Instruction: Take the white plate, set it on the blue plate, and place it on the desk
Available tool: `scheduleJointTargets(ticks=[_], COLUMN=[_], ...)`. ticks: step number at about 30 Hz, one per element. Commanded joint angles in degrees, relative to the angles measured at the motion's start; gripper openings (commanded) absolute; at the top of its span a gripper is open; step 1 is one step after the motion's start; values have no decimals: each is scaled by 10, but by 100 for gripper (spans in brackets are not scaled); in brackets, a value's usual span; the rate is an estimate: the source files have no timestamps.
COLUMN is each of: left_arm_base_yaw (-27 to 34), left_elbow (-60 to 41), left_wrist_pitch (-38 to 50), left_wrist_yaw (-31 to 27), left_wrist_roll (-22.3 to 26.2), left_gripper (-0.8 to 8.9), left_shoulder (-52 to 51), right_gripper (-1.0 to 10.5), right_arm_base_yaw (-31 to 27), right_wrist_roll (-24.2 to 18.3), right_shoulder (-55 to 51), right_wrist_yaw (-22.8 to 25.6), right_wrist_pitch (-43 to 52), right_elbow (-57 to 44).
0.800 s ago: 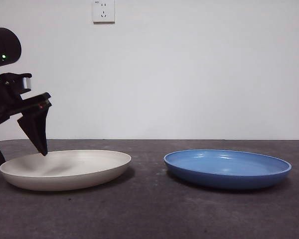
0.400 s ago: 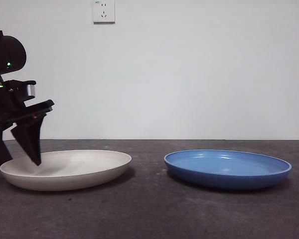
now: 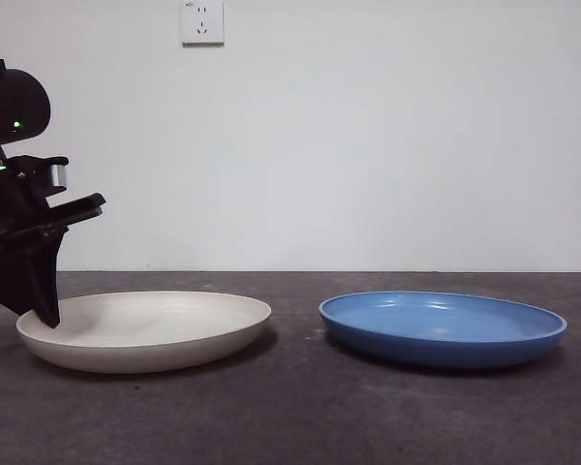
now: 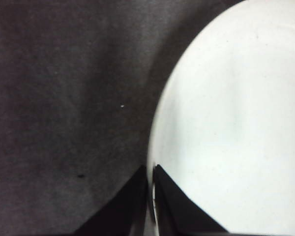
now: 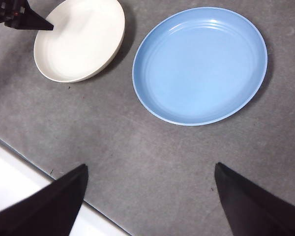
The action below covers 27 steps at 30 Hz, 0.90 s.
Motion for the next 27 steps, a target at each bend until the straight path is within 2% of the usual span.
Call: scheduleJointTargets(ticks=[1, 9, 15, 22, 27], left_arm_base_yaw=[-1, -2, -20, -82, -136], left_elbow=[12, 14, 28, 84, 151], left_wrist_pitch=[0, -1, -1, -1, -4], left_wrist_yaw=[-1, 0, 32, 31, 30], left_wrist_roll=[-6, -37, -83, -109, -123], left_gripper=[9, 9, 9, 10, 10], left_shoulder=[2, -75, -136, -134, -90], right_gripper=[413, 413, 413, 413, 413], right_arm_base_yaw=[2, 2, 2, 2, 2], right_wrist_roll=[4, 4, 5, 11, 26], right_shoulder=[2, 2, 2, 2, 1], right_wrist_yaw=[-1, -1, -1, -1, -1], right_wrist_pitch=[6, 6, 6, 6, 10], right_elbow=[12, 12, 12, 12, 17])
